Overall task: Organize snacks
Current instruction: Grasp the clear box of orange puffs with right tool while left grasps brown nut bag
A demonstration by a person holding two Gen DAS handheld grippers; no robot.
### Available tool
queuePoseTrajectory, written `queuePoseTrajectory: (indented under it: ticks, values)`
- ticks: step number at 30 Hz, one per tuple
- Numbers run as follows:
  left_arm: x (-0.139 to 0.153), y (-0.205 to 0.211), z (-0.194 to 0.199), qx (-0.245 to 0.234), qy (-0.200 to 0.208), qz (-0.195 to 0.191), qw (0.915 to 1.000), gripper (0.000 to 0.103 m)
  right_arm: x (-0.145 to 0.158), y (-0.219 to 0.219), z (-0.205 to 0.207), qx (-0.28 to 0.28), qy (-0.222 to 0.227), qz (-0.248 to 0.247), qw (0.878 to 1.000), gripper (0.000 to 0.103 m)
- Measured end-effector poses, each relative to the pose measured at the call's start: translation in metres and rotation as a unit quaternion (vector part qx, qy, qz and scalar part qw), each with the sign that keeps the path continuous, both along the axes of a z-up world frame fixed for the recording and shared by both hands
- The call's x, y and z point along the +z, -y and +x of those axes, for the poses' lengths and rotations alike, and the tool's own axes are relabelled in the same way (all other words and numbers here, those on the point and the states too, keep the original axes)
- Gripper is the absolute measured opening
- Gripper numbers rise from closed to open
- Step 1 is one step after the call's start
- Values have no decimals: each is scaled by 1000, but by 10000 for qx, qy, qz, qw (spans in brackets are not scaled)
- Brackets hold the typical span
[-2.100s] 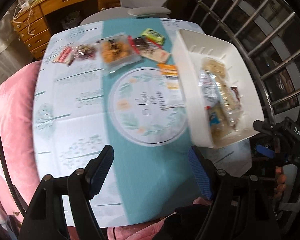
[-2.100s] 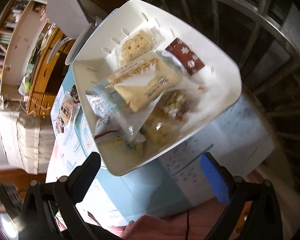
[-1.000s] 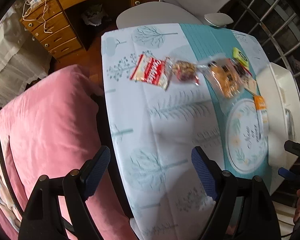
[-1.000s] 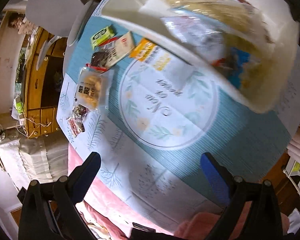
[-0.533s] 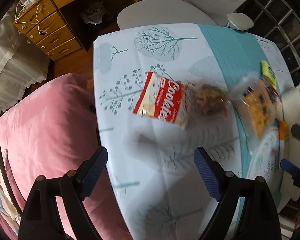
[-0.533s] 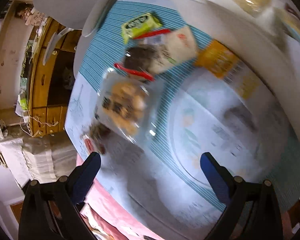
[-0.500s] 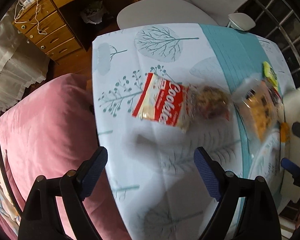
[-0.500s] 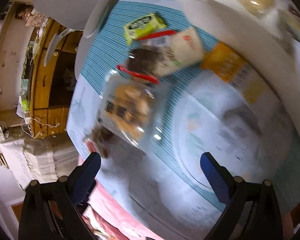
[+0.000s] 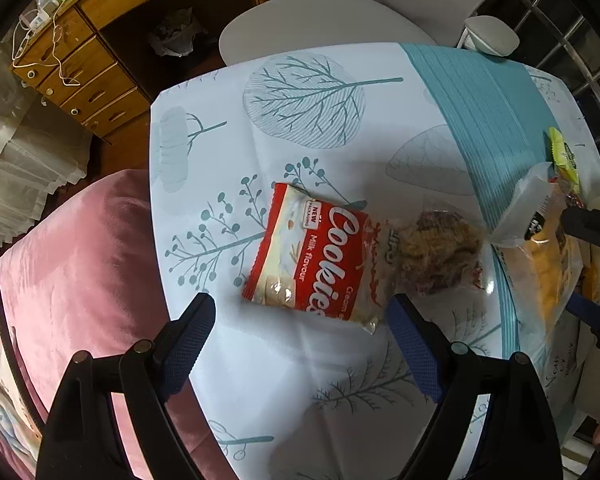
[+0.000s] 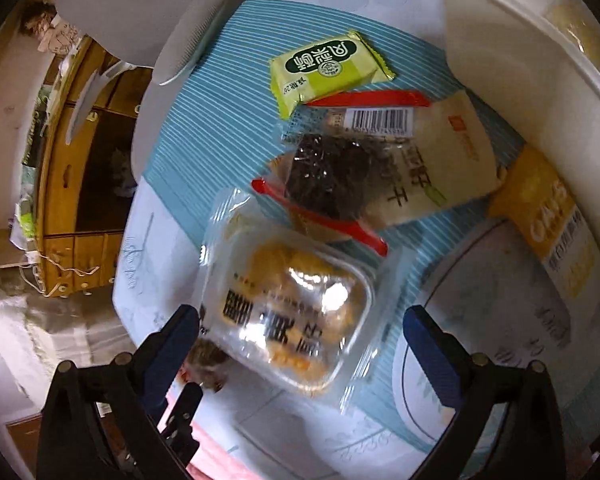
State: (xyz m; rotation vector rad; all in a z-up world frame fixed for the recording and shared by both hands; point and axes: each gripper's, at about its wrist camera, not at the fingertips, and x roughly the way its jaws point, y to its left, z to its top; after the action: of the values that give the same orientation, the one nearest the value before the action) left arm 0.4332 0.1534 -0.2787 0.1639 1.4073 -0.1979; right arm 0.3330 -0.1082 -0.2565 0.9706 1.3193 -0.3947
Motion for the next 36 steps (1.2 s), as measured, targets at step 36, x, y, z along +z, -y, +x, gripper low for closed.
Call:
queuePoseTrajectory:
  ticks: [36]
  values:
    - [10,-1,-3,1449,-540,-1065,9822,87,-4,-27,31,1289,-264,-1285,9829,86]
